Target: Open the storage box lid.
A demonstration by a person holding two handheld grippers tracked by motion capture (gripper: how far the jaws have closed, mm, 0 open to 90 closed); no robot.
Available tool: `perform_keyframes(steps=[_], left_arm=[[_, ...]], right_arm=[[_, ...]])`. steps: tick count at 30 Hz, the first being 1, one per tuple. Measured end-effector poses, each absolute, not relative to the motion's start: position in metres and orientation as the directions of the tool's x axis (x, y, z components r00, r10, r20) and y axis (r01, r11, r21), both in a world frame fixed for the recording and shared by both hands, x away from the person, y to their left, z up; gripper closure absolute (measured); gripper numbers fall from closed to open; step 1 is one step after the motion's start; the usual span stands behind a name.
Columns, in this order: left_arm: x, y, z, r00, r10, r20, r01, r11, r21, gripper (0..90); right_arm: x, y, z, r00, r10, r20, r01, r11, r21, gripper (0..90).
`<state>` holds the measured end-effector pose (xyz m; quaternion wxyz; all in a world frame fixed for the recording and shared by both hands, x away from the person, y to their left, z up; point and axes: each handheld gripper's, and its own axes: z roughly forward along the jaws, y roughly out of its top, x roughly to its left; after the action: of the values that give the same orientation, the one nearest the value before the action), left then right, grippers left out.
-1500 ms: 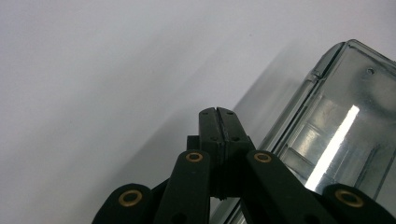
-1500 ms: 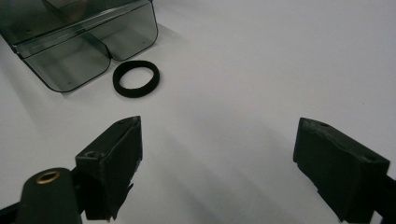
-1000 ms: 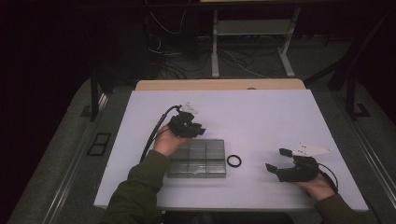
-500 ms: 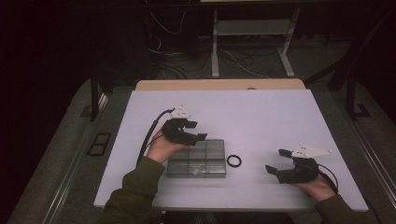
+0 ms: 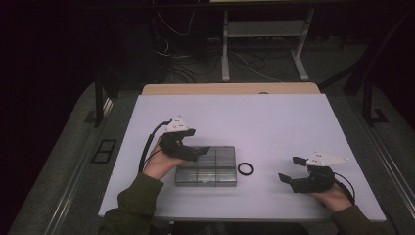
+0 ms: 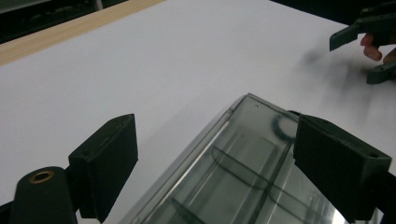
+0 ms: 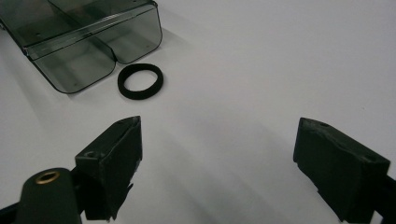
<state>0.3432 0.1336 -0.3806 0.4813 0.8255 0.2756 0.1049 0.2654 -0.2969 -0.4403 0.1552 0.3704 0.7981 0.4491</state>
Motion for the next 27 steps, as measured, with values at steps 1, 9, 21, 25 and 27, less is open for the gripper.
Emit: perform_keyframes(steps=[1,9,21,25,27], left_arm=[[0.341,0.136,-0.381,0.828,0.553,-0.094,0.352,-0.383,0.854,13.0],[0.325,0.158,-0.383,0.819,0.566,-0.097,0.347,-0.354,0.869,13.4],[0.299,0.192,-0.391,0.785,0.61,-0.105,0.365,-0.319,0.875,13.3],[0.293,0.206,-0.399,0.767,0.629,-0.125,0.389,-0.301,0.871,14.1],[0.29,0.212,-0.403,0.758,0.639,-0.131,0.398,-0.295,0.869,15.3]], right_arm=[[0.265,-0.297,-0.44,-0.676,0.731,0.088,0.454,0.32,0.831,14.6],[0.268,-0.293,-0.437,-0.688,0.717,0.11,0.451,0.304,0.839,14.6],[0.272,-0.28,-0.434,-0.725,0.682,0.1,0.421,0.323,0.848,14.6],[0.272,-0.278,-0.435,-0.73,0.676,0.099,0.421,0.331,0.844,14.6],[0.272,-0.277,-0.434,-0.73,0.676,0.102,0.422,0.328,0.845,14.6]])
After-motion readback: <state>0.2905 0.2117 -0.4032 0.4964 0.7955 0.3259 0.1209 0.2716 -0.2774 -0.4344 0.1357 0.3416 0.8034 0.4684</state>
